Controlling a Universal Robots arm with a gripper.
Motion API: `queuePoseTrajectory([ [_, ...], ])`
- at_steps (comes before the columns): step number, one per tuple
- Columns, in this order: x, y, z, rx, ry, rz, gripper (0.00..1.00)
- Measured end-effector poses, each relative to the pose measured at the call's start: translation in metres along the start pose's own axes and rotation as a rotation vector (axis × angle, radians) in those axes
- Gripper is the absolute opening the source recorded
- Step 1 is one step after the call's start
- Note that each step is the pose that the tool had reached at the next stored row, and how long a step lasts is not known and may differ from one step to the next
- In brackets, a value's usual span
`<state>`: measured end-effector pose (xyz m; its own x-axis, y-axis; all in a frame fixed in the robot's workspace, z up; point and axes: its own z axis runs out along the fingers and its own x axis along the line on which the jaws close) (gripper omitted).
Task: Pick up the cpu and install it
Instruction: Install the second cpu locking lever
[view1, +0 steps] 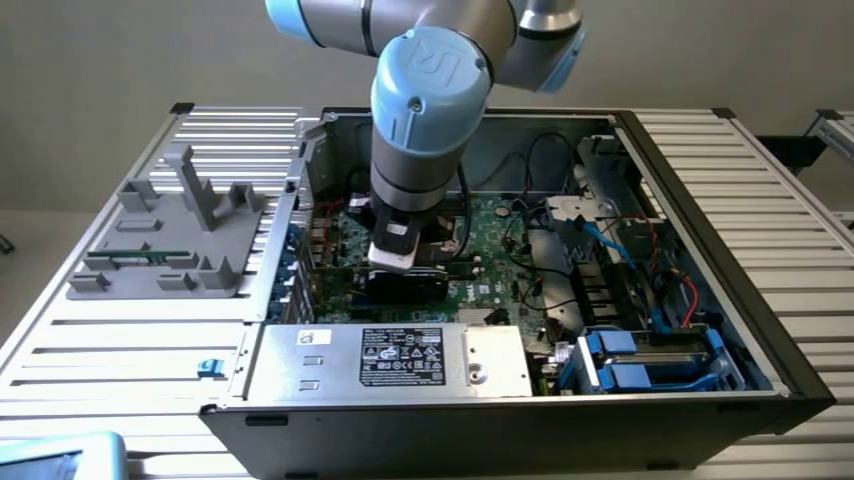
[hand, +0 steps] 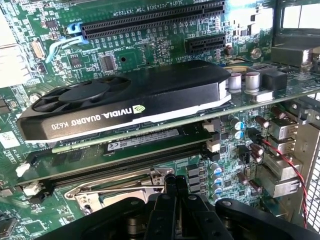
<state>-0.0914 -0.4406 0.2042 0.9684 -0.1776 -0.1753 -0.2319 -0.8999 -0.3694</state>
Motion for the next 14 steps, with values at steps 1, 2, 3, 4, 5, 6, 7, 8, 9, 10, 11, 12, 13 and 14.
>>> queuePoseTrajectory([
  [1, 0.0000, 0.0002, 0.0004, 0.0000, -0.0002, 0.000, 0.12],
  [2, 0.0001, 0.0004, 0.0010, 0.0000, -0.0003, 0.000, 0.12],
  [3, 0.0002, 0.0006, 0.0016, 0.0000, -0.0005, 0.000, 0.12],
  [4, 0.0003, 0.0008, 0.0022, -0.0001, -0.0006, 0.000, 0.12],
  [5, 0.0003, 0.0011, 0.0028, -0.0002, -0.0007, 0.000, 0.12],
  [6, 0.0003, 0.0013, 0.0034, -0.0002, -0.0008, 0.000, 0.12],
  [7, 0.0003, 0.0016, 0.0040, -0.0003, -0.0009, 0.000, 0.12],
  [8, 0.0003, 0.0018, 0.0047, -0.0001, -0.0009, 0.000, 0.12],
  [9, 0.0002, 0.0019, 0.0053, -0.0002, -0.0009, 0.001, 0.12],
  [10, 0.0000, 0.0019, 0.0057, -0.0003, -0.0011, 0.001, 0.12],
  [11, -0.0002, 0.0019, 0.0059, -0.0005, -0.0011, 0.001, 0.12],
  [12, -0.0004, 0.0019, 0.0061, -0.0006, -0.0013, 0.001, 0.12],
  [13, -0.0006, 0.0020, 0.0063, -0.0003, -0.0012, 0.001, 0.12],
  [14, -0.0007, 0.0020, 0.0064, -0.0004, -0.0012, 0.001, 0.12],
])
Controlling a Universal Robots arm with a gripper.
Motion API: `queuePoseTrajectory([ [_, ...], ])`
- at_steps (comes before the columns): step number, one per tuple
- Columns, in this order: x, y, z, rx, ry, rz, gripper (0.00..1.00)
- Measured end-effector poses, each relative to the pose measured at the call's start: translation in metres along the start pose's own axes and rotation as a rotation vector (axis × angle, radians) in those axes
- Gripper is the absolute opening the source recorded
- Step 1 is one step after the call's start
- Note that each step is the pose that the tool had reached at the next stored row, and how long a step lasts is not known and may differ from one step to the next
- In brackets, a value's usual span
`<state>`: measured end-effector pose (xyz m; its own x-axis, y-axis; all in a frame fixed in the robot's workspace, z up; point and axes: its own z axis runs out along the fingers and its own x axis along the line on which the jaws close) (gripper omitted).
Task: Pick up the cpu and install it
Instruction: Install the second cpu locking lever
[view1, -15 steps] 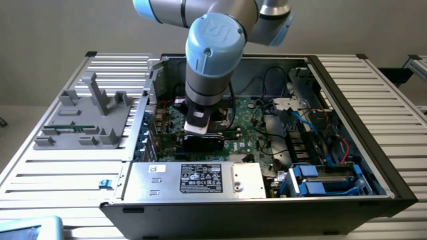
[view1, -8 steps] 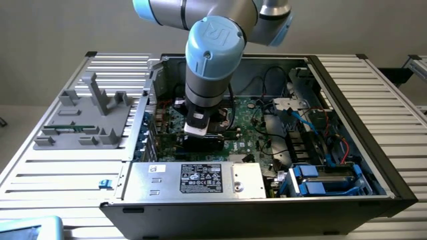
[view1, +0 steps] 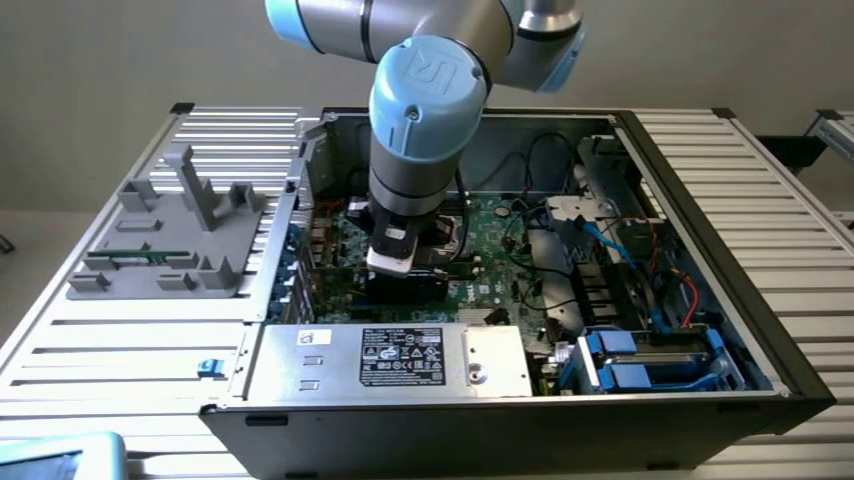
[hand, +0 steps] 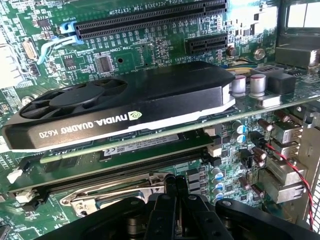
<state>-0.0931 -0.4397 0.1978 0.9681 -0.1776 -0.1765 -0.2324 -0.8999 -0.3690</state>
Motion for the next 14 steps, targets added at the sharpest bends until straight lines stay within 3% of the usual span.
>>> queuePoseTrajectory([
  [14, 0.0004, 0.0008, 0.0028, 0.0001, 0.0000, 0.000, 0.12],
])
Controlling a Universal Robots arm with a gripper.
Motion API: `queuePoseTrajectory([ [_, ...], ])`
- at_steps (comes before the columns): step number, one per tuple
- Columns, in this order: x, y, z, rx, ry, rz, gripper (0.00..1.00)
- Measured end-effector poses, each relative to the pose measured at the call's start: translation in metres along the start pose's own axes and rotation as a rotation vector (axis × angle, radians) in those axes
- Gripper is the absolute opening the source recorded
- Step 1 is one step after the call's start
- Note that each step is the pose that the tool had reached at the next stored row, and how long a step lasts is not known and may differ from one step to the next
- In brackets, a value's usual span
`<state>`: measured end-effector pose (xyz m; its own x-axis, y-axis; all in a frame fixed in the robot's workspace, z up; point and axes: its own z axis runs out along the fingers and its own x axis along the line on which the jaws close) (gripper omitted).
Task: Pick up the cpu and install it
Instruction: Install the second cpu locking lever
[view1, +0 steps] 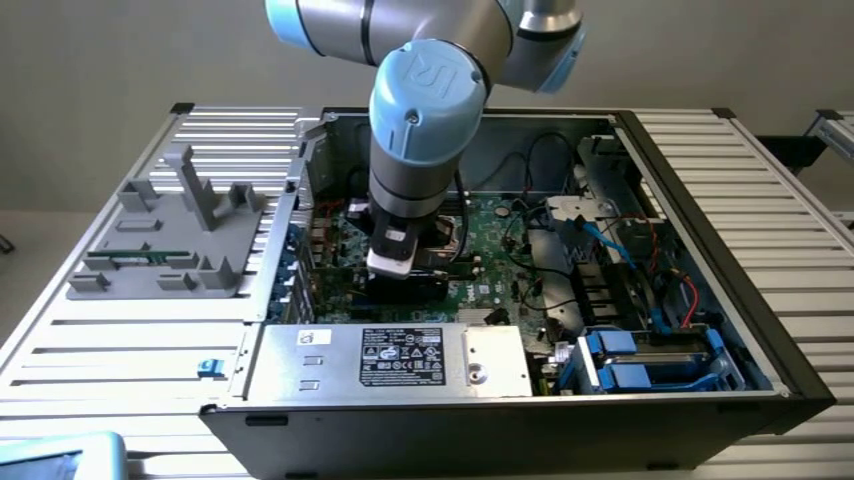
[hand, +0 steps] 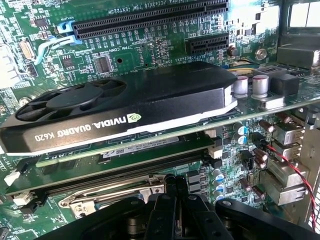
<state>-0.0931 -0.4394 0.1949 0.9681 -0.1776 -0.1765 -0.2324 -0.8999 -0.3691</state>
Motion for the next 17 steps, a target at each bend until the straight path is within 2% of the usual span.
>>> queuePoseTrajectory([
  [17, 0.0004, -0.0004, 0.0052, 0.0000, 0.0000, 0.000, 0.12],
])
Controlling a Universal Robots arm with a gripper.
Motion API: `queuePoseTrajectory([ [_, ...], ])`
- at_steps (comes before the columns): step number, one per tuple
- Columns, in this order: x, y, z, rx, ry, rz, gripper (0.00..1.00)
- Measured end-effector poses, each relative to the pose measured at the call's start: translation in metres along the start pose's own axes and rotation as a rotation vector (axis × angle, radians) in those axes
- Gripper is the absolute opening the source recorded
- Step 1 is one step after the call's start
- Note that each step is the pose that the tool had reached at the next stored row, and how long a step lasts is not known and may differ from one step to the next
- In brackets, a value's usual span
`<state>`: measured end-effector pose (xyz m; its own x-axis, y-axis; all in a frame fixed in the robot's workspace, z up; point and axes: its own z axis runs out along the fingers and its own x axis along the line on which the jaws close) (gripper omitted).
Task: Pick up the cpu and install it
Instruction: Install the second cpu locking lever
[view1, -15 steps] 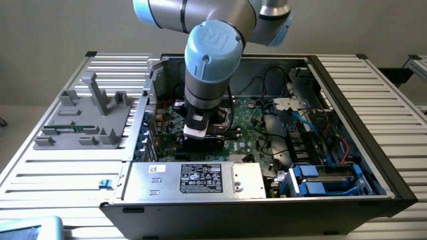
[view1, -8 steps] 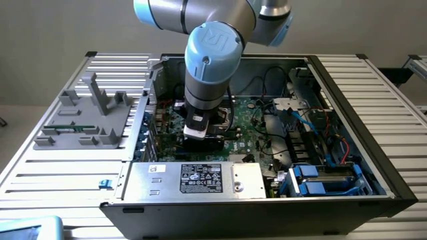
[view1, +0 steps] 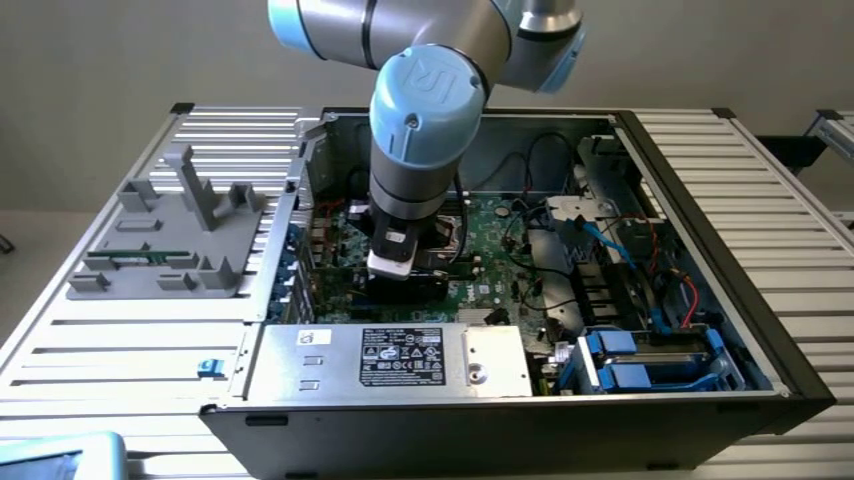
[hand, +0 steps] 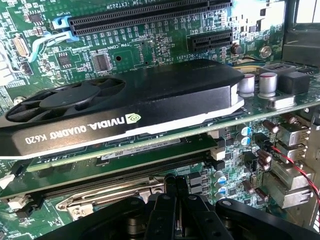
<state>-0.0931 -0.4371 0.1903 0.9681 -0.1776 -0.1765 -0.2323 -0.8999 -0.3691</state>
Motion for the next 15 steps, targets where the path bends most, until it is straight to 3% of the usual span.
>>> queuePoseTrajectory([
  [15, 0.0001, -0.0006, 0.0029, 0.0000, 0.0000, 0.000, 0.12],
])
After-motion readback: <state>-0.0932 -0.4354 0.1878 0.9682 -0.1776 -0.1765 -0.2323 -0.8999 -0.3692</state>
